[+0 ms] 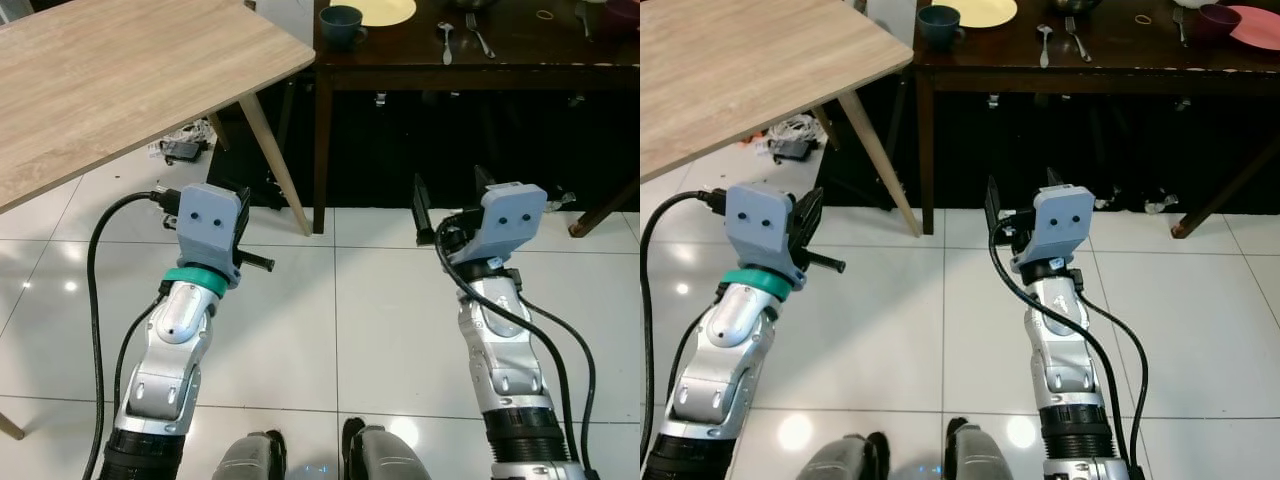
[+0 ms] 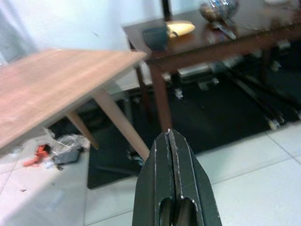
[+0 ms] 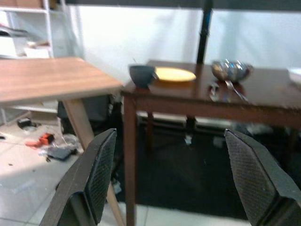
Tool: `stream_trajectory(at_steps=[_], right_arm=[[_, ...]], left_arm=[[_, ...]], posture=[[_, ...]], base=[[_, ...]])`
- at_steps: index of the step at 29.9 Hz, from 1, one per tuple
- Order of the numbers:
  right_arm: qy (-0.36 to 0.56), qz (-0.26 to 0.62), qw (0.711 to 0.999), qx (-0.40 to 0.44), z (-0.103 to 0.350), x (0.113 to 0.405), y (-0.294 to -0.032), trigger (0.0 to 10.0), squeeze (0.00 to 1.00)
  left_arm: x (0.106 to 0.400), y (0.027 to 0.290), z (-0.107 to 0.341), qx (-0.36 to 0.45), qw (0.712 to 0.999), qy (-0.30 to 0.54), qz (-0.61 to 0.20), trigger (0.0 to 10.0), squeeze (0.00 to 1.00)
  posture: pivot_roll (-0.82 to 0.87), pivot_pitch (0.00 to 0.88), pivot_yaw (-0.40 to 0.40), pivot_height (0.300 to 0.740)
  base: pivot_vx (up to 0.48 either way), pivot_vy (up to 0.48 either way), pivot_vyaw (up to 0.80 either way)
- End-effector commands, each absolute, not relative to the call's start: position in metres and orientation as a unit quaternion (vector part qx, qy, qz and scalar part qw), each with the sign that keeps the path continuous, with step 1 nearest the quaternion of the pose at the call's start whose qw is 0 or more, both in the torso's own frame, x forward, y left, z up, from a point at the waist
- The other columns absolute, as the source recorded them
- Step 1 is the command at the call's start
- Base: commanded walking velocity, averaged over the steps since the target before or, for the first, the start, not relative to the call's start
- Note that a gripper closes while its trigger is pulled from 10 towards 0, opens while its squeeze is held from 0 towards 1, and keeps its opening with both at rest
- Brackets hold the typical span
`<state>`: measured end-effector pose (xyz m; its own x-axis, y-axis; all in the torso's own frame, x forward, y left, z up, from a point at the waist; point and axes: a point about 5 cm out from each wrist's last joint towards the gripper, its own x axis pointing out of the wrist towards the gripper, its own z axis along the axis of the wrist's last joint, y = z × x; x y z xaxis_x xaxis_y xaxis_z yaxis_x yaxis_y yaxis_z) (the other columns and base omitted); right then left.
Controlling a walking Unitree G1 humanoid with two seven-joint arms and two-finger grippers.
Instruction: Setting the table
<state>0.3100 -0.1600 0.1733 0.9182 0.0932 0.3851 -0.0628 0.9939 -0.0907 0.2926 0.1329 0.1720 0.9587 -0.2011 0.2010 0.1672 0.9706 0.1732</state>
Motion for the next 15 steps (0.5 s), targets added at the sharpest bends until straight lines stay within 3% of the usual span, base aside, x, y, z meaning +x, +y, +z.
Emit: stream_trajectory(at_steps=[1, 10, 15], right_arm=[[-0.159, 0.041, 0.986, -0.040, 0.153, 0.308, -0.163, 10.0, 0.00], [-0.015, 0.107, 0.991, -0.073, 0.077, 0.291, -0.151, 10.0, 0.00], [0.088, 0.125, 0.985, -0.074, 0.024, 0.268, -0.144, 10.0, 0.00]], left_arm=[[0.293, 0.134, 0.158, 0.076, 0.989, -0.080, -0.099, 10.0, 0.00], [0.283, 0.158, 0.091, 0.105, 0.991, 0.037, -0.079, 10.0, 0.00], [0.263, 0.182, 0.035, 0.097, 0.982, 0.155, -0.055, 10.0, 0.00]], posture=[[0.00, 0.108, 0.084, 0.740], [0.00, 0.111, 0.079, 0.740], [0.00, 0.116, 0.069, 0.740]], base=[[0.000, 0.000, -0.80], [0.000, 0.000, -0.80], [0.000, 0.000, -0.80]])
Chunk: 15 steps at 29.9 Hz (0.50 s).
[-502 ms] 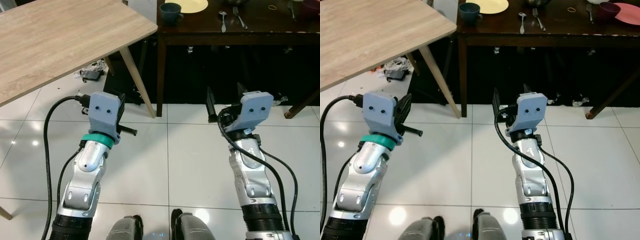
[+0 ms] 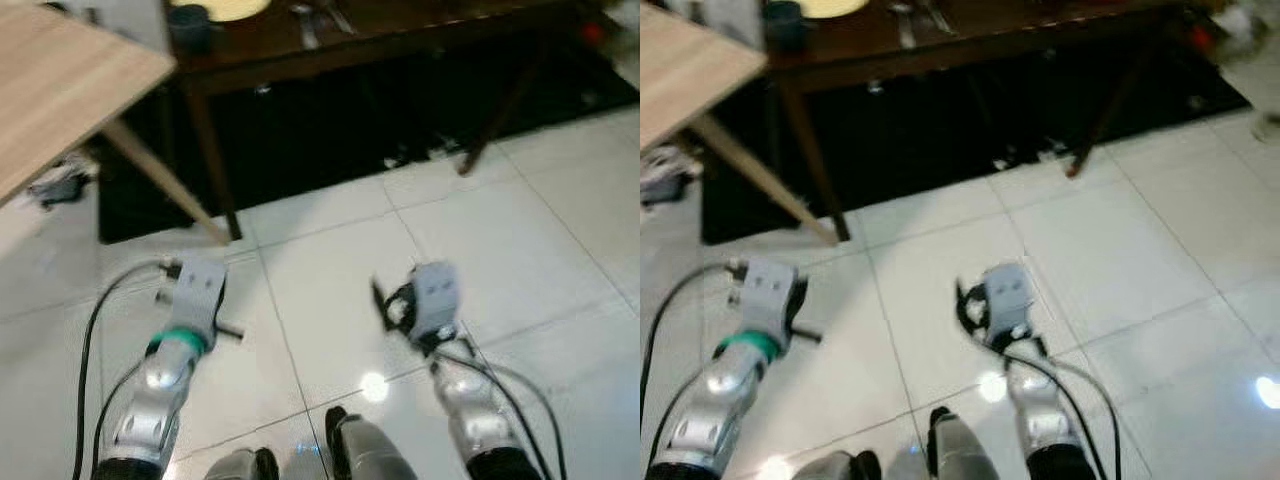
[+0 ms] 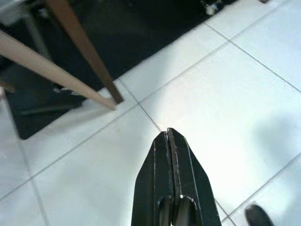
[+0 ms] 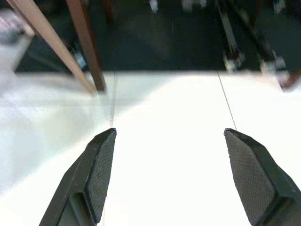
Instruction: Setting the table
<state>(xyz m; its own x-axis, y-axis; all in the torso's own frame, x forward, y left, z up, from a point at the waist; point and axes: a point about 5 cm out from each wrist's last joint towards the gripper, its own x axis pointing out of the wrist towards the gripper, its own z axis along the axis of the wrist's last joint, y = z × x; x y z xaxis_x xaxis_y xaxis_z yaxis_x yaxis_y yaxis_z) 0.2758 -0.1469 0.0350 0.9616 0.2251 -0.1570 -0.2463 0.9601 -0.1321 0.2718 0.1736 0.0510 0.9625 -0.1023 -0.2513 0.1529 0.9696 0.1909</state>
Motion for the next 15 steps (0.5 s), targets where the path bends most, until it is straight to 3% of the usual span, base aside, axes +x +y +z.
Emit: stream_trajectory(at_steps=[1, 8, 15], right_arm=[[0.088, 0.125, 0.985, -0.074, 0.024, 0.268, -0.144, 10.0, 0.00], [0.174, 0.099, 0.978, -0.065, -0.013, 0.248, -0.151, 10.0, 0.00], [0.212, 0.087, 0.972, -0.058, -0.030, 0.236, -0.154, 10.0, 0.00]], left_arm=[[0.263, 0.182, 0.035, 0.097, 0.982, 0.155, -0.055, 10.0, 0.00], [0.259, 0.182, 0.015, 0.089, 0.966, 0.207, -0.124, 10.0, 0.00], [0.241, 0.199, -0.016, 0.068, 0.956, 0.272, -0.087, 10.0, 0.00]], posture=[[0.00, 0.116, 0.069, 0.740], [-0.01, 0.113, 0.078, 0.740], [-0.02, 0.120, 0.067, 0.740]], base=[[0.000, 0.000, -0.80], [0.000, 0.000, -0.80], [0.000, 0.000, -0.80]])
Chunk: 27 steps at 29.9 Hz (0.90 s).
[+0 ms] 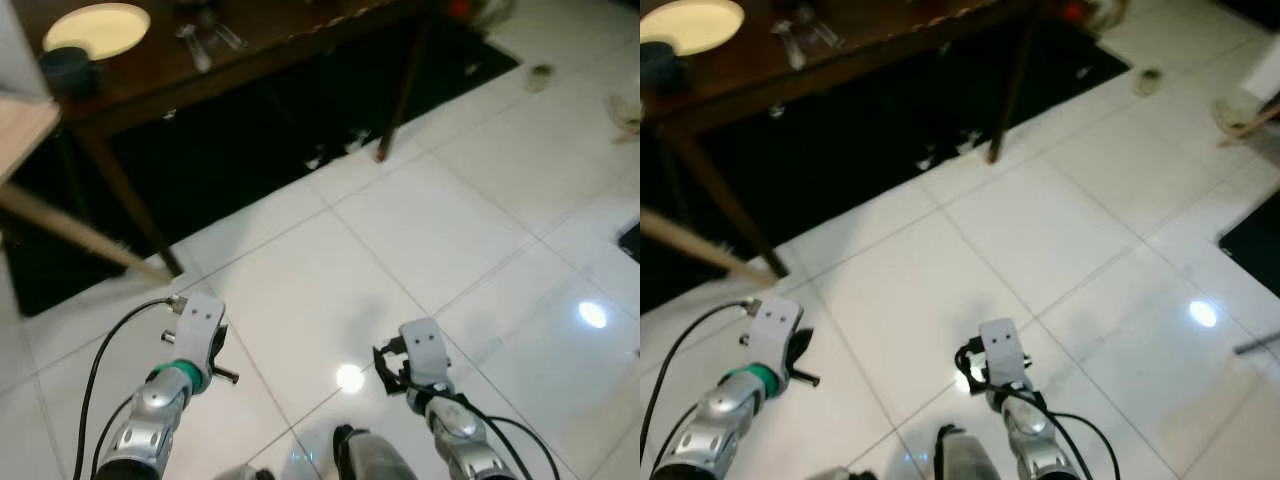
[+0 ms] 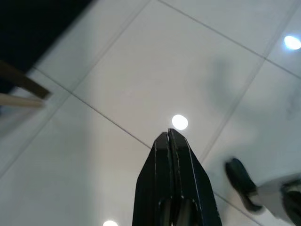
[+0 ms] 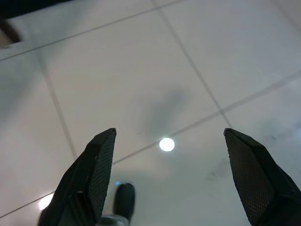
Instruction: Setting the table
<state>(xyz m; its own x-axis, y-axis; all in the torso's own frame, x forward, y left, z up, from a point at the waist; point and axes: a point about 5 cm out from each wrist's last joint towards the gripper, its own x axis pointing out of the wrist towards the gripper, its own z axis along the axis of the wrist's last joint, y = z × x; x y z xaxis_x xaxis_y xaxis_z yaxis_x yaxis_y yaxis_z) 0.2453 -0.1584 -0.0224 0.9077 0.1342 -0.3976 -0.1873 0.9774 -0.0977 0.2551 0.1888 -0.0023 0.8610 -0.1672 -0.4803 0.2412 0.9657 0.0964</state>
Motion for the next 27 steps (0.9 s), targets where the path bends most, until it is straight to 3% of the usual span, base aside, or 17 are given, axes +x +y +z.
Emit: stream_trajectory(at_steps=[1, 10, 27], right_arm=[[0.212, 0.087, 0.972, -0.058, -0.030, 0.236, -0.154, 10.0, 0.00], [0.181, 0.107, 0.975, -0.063, -0.019, 0.249, -0.152, 10.0, 0.00], [0.172, 0.102, 0.979, -0.049, -0.019, 0.250, -0.153, 10.0, 0.00]], left_arm=[[0.241, 0.199, -0.016, 0.068, 0.956, 0.272, -0.087, 10.0, 0.00], [0.239, 0.198, -0.019, 0.043, 0.960, 0.268, -0.073, 10.0, 0.00], [0.241, 0.197, -0.020, 0.059, 0.963, 0.250, -0.084, 10.0, 0.00]], posture=[[-0.02, 0.120, 0.067, 0.740], [-0.02, 0.131, 0.030, 0.740], [-0.01, 0.135, 0.035, 0.740]], base=[[0.000, 0.000, -0.80], [0.000, 0.000, -0.80], [0.000, 0.000, -0.80]])
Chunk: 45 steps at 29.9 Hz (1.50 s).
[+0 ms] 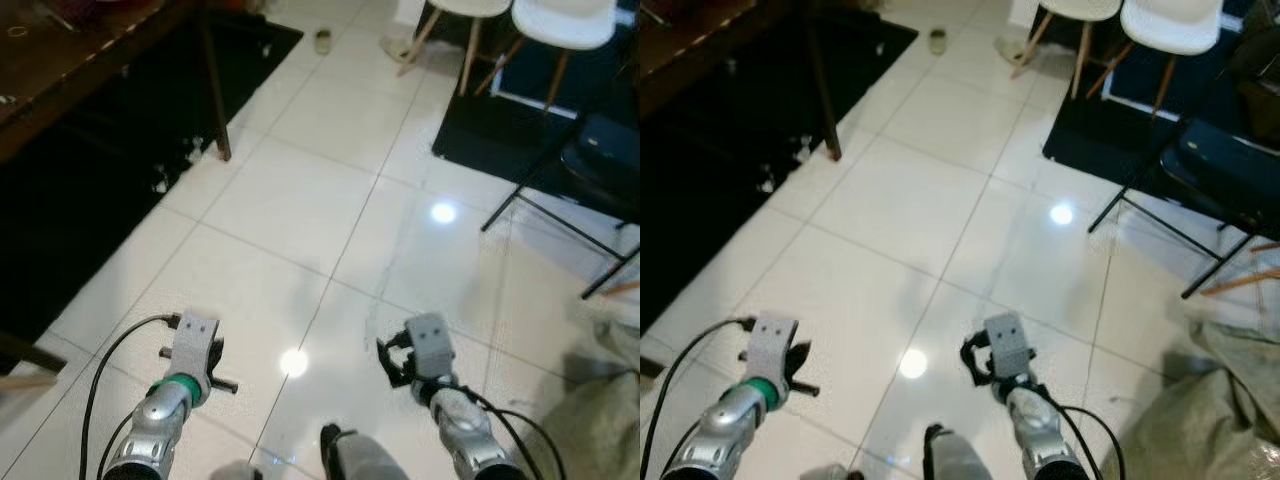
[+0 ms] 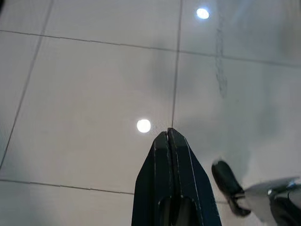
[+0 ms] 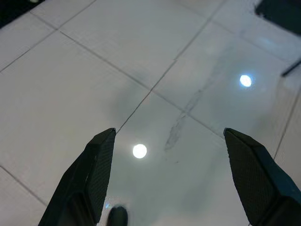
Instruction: Setting the table
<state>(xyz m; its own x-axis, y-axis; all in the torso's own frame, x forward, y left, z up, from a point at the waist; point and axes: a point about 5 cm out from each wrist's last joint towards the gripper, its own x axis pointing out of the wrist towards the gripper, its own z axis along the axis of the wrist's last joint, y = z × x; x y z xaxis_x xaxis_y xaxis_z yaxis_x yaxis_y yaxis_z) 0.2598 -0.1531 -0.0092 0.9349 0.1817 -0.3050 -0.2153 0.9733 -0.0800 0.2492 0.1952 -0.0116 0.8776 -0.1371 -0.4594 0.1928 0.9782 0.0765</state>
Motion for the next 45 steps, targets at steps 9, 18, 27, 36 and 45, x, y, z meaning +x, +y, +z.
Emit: stream_trajectory(at_steps=[9, 18, 27, 36, 45], right_arm=[[0.167, 0.101, 0.980, -0.047, -0.017, 0.254, -0.153, 10.0, 0.00], [0.156, 0.102, 0.981, -0.048, -0.014, 0.257, -0.152, 10.0, 0.00], [0.152, 0.102, 0.982, -0.047, -0.013, 0.258, -0.151, 10.0, 0.00], [0.153, 0.102, 0.982, -0.047, -0.013, 0.258, -0.151, 10.0, 0.00], [0.155, 0.102, 0.982, -0.048, -0.014, 0.257, -0.151, 10.0, 0.00]], left_arm=[[0.241, 0.197, -0.019, 0.067, 0.964, 0.242, -0.084, 10.0, 0.00], [0.247, 0.193, -0.014, 0.080, 0.967, 0.218, -0.102, 10.0, 0.00], [0.250, 0.192, -0.011, 0.106, 0.968, 0.199, -0.106, 10.0, 0.00], [0.251, 0.192, -0.011, 0.109, 0.969, 0.199, -0.103, 10.0, 0.00], [0.250, 0.193, -0.012, 0.111, 0.969, 0.196, -0.103, 10.0, 0.00]], posture=[[-0.01, 0.127, 0.035, 0.740], [-0.01, 0.111, 0.041, 0.740], [-0.01, 0.107, 0.044, 0.740], [-0.01, 0.106, 0.045, 0.740], [-0.01, 0.111, 0.046, 0.740]], base=[[0.000, 0.000, -0.71], [0.000, 0.000, 0.00], [0.149, 0.000, 0.00], [0.368, 0.000, 0.00], [0.342, 0.000, 0.00]])
